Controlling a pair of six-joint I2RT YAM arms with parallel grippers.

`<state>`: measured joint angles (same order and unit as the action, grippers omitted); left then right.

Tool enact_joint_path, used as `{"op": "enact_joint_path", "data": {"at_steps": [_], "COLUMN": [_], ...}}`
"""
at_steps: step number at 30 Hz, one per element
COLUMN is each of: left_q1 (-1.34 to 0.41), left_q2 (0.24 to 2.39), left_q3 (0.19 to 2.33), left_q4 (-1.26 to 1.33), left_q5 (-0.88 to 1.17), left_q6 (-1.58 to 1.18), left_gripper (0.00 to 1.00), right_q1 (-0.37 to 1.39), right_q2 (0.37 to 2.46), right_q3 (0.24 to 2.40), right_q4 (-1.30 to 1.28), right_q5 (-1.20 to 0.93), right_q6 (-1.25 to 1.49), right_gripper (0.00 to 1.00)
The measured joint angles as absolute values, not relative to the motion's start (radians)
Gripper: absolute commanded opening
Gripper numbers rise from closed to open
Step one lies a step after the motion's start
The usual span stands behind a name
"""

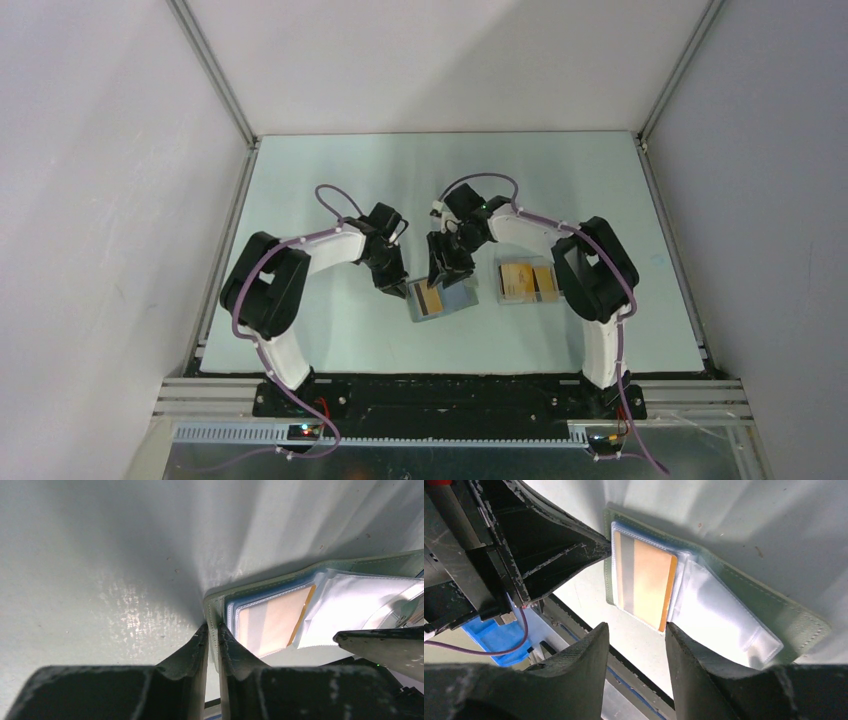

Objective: Put the credit cards into the card holder
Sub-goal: Insert the credit card into the card holder.

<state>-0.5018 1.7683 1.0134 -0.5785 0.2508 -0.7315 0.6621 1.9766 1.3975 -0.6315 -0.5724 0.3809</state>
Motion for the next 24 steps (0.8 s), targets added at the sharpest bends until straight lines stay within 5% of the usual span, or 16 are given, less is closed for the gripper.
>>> {"op": "enact_joint_path", "data": {"at_steps": [16,24], "left_q1": [-0.502,-0.505], "left_q2": [1.769,1.742], "left_q3": [1.016,1.009], "left_q4": [-0.581,-0.574], "left_q5": [0.251,0.216], "left_q6": [-0.725,-0.722], "left_gripper": [0.2,0.3], "right_q1": [0.603,0.605], "right_q2": [2.004,2.027], "right_q3": [1.404,1.404], "right_q4": [-0.72,-0.735], "right_q5": [-0.462,-0.461], "right_q6": [0.336,0.335], "right_gripper": [0.35,0.25]}}
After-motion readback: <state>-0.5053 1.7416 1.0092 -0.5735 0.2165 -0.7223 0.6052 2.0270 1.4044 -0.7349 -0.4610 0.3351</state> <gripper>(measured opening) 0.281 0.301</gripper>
